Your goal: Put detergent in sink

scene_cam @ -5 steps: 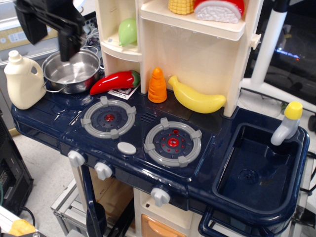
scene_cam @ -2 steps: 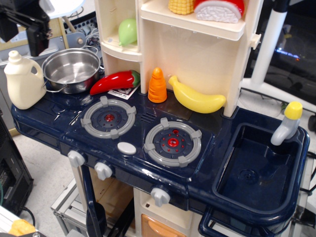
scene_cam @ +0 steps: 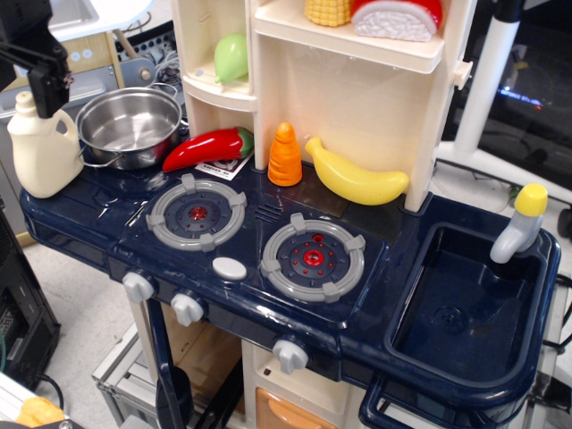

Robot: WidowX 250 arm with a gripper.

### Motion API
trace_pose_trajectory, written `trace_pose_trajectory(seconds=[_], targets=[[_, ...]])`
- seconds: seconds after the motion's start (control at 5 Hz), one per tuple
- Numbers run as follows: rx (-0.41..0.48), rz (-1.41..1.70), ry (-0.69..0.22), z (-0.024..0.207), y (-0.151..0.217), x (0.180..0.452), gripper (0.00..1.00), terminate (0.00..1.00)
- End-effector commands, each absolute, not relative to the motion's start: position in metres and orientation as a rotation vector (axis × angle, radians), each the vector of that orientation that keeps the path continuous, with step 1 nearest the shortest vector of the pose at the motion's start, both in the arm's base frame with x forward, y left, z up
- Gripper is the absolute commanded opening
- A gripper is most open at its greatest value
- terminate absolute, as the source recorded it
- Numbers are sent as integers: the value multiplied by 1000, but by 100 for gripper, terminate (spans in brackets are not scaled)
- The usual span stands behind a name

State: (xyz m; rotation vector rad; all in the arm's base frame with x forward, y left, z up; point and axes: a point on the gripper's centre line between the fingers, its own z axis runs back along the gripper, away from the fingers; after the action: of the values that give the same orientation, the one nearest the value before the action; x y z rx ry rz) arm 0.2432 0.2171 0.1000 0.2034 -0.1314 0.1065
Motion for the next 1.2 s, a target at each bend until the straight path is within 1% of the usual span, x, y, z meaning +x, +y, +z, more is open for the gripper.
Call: trace_pose_trajectory(seconds=[0.0,0.2,0.4,0.6,0.8,1.0], targets=[[140,142,-171,89,220,246,100,0],[89,206,-174,73,218,247,0,0],[82,255,-214,69,213,242,0,0],[109,293,-178,88,198,234,0,0],[194,363,-109,137,163,227,0,0],[194,467,-105,165,113,219,0,0]])
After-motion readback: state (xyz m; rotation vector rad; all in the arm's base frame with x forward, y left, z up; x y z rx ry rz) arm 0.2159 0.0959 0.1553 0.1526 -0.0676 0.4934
